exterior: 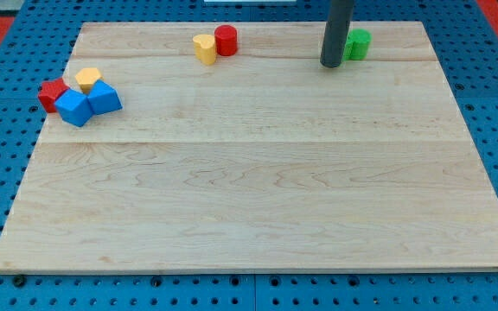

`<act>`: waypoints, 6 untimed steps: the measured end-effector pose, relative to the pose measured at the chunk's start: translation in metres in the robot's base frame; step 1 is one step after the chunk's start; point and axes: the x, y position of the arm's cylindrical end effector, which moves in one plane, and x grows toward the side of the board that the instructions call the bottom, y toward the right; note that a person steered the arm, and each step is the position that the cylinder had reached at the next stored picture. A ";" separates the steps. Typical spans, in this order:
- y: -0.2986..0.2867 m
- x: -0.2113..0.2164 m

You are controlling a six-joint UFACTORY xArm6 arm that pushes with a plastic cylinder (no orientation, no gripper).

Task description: Push yellow heart along with red circle up a bit

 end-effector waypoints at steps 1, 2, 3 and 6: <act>-0.021 0.000; -0.099 0.000; -0.123 0.001; -0.210 -0.020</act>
